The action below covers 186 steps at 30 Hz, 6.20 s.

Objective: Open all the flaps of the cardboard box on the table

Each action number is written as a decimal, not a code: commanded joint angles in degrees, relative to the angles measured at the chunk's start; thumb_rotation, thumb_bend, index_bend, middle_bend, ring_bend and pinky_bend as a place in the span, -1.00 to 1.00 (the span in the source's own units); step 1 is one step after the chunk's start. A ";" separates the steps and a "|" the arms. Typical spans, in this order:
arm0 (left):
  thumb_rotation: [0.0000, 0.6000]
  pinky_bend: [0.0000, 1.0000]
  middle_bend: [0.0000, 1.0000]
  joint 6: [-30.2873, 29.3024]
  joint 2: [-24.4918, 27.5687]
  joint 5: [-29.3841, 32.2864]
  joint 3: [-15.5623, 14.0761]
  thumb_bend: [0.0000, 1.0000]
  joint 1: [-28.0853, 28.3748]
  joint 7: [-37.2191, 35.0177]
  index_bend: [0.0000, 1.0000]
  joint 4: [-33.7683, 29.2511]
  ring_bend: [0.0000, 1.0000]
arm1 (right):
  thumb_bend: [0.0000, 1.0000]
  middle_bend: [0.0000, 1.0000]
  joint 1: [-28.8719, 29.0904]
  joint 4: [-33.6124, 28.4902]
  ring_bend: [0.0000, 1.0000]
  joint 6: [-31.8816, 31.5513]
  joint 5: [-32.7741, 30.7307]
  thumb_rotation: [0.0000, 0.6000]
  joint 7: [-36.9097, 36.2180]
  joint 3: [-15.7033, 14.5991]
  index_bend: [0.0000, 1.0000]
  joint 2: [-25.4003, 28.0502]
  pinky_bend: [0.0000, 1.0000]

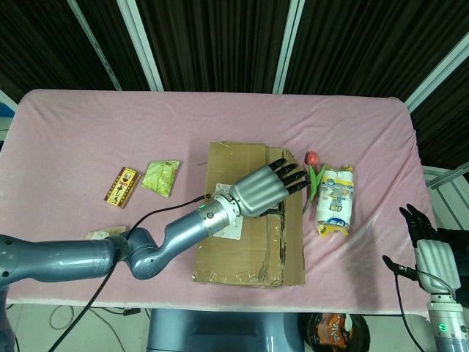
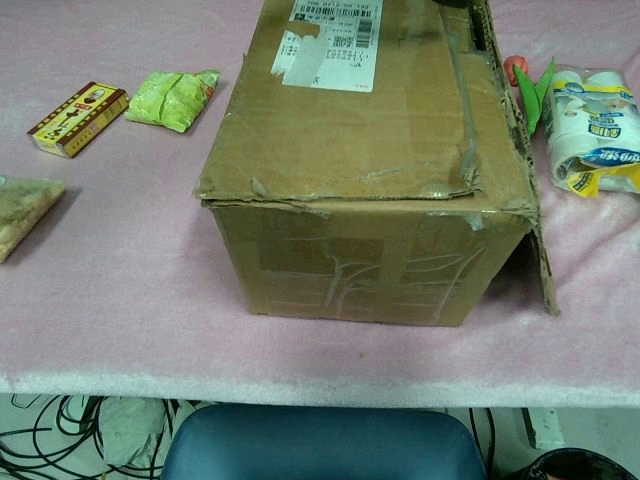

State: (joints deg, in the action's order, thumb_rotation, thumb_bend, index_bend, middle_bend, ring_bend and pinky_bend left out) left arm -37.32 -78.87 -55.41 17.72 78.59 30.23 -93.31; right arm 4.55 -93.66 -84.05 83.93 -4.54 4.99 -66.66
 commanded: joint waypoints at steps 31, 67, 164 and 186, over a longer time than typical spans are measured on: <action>1.00 -0.86 -1.00 -56.92 15.23 -31.86 -23.84 -0.49 -57.58 -24.10 -1.00 -2.54 -0.94 | -0.44 -1.00 5.20 -19.58 -0.87 2.74 -2.16 1.00 7.12 5.88 -1.00 4.82 -0.54; 1.00 -0.88 -0.99 -56.38 11.88 -37.88 -19.70 -0.49 -61.92 -30.54 -1.00 6.11 -0.94 | -0.39 -1.00 39.97 -30.52 -0.86 10.70 -54.96 1.00 19.67 23.79 -1.00 -16.42 -0.51; 1.00 -0.91 -0.99 -51.95 11.22 -39.13 -15.46 -0.49 -64.40 -34.57 -1.00 8.22 -0.97 | -0.39 -1.00 49.03 -41.33 -0.87 27.42 -72.03 1.00 -3.66 42.39 -1.00 -9.27 -0.51; 1.00 -0.91 -0.99 -51.49 11.31 -39.06 -15.22 -0.49 -64.49 -34.87 -1.00 8.27 -0.97 | -0.39 -1.00 50.13 -41.33 -0.87 39.45 -70.57 1.00 -11.21 40.15 -1.00 -3.69 -0.51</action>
State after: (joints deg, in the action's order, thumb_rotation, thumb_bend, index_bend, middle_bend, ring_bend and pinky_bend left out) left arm -88.80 -67.57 -94.47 2.49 14.10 -4.64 -85.05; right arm 54.88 -134.99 -43.22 12.11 -16.32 46.07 -71.16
